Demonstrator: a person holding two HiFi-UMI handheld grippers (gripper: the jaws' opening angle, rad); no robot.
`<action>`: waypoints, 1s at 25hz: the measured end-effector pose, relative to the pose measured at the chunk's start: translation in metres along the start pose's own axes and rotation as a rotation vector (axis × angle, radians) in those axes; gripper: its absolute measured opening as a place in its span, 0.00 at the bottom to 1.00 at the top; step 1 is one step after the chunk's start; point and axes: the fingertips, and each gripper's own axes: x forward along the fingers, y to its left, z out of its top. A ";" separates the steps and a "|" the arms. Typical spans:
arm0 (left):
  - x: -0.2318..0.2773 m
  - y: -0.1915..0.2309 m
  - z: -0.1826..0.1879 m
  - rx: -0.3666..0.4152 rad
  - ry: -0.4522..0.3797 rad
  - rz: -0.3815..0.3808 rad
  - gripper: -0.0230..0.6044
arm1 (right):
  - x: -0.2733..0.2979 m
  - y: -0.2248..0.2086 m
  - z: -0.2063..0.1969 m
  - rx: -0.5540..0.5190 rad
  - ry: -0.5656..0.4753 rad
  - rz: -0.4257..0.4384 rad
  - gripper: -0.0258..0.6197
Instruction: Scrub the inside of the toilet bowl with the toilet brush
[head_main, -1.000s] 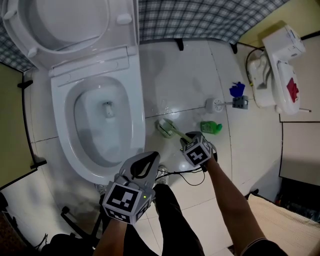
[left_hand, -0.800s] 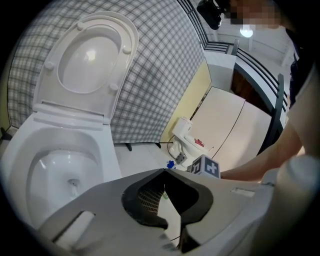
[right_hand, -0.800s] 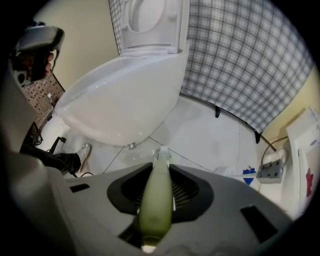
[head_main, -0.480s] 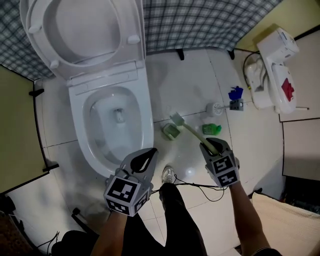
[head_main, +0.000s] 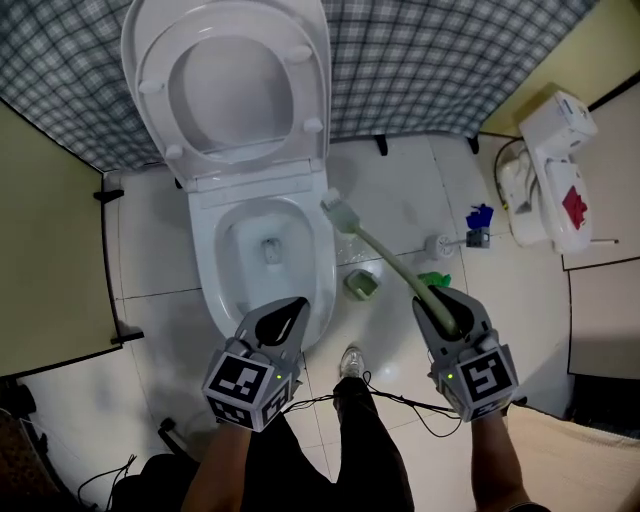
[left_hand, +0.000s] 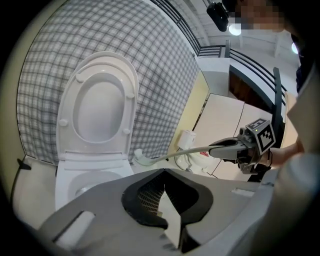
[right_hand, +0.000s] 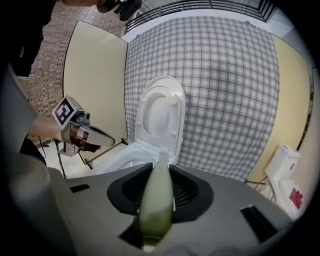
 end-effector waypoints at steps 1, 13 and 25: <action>-0.006 0.003 0.002 0.003 -0.003 0.010 0.04 | 0.004 0.011 0.005 0.000 -0.008 0.022 0.23; -0.053 0.050 -0.048 -0.064 0.009 0.092 0.04 | 0.120 0.101 -0.049 -0.140 0.191 0.186 0.23; -0.052 0.068 -0.056 -0.100 0.000 0.079 0.04 | 0.226 0.090 -0.070 -0.595 0.430 0.327 0.23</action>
